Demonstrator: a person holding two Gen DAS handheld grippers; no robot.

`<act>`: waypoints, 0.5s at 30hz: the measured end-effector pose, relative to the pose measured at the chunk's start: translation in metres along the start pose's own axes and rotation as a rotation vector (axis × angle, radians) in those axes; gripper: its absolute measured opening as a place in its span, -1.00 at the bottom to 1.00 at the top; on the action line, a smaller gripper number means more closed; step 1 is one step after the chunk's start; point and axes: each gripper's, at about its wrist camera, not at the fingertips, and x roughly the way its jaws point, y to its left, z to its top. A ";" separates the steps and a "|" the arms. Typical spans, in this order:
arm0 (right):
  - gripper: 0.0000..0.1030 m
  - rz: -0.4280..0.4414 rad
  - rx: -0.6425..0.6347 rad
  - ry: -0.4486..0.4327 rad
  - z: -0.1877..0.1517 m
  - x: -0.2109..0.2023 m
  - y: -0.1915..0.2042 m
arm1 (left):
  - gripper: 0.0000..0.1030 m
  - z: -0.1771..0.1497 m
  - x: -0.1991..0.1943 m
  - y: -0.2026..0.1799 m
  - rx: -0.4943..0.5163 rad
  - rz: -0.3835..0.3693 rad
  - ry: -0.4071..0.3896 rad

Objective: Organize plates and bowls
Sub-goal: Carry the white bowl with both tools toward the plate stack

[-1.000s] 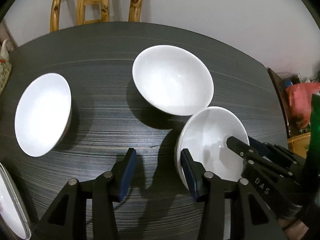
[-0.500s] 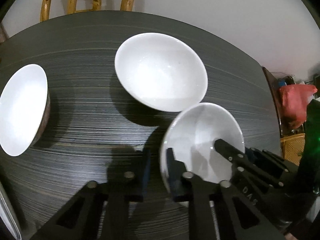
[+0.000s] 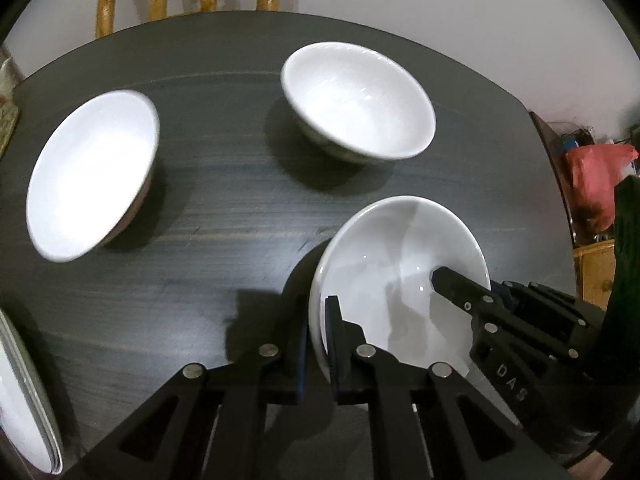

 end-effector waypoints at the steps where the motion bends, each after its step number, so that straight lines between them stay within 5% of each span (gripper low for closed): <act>1: -0.86 0.007 0.001 0.004 -0.002 0.000 0.003 | -0.85 -0.003 -0.002 0.003 0.001 0.002 0.002; 15: -0.87 0.034 -0.027 0.022 -0.041 -0.013 0.052 | -0.87 -0.046 -0.024 0.054 -0.017 0.022 0.000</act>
